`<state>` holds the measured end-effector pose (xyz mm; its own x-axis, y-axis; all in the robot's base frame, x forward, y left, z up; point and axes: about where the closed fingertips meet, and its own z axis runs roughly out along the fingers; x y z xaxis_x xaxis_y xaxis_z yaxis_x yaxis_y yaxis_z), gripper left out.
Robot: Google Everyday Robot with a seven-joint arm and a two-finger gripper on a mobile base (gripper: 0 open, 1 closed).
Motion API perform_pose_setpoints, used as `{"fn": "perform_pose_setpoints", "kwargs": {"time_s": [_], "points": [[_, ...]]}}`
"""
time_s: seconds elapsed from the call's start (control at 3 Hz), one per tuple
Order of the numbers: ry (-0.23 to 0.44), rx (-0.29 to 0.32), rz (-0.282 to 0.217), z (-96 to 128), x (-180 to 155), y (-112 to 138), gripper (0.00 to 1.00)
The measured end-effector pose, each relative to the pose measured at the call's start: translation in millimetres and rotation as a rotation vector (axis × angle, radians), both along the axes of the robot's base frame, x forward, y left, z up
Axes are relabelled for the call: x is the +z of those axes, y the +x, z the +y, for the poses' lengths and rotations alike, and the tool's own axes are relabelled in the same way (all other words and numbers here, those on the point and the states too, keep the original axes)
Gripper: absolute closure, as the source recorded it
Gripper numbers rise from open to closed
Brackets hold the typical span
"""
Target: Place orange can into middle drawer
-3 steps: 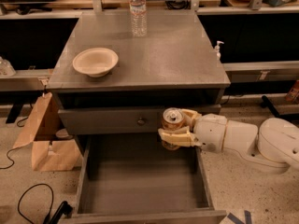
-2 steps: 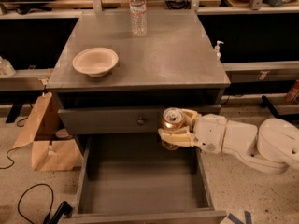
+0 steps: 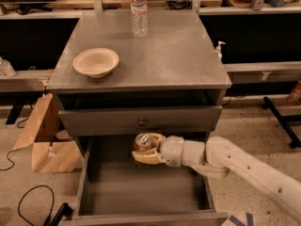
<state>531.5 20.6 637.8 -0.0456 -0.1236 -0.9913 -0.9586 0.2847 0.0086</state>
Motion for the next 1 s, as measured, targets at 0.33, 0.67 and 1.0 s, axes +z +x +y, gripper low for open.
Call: {"fn": "perform_pose_setpoints", "kwargs": {"time_s": [0.33, 0.67, 1.0], "points": [[0.018, 0.065, 0.017, 36.4, -66.0, 0.4, 1.0], [0.015, 0.111, 0.049, 60.2, -119.8, -8.5, 1.0], [0.014, 0.116, 0.086, 70.9, -161.8, -10.7, 1.0]]}}
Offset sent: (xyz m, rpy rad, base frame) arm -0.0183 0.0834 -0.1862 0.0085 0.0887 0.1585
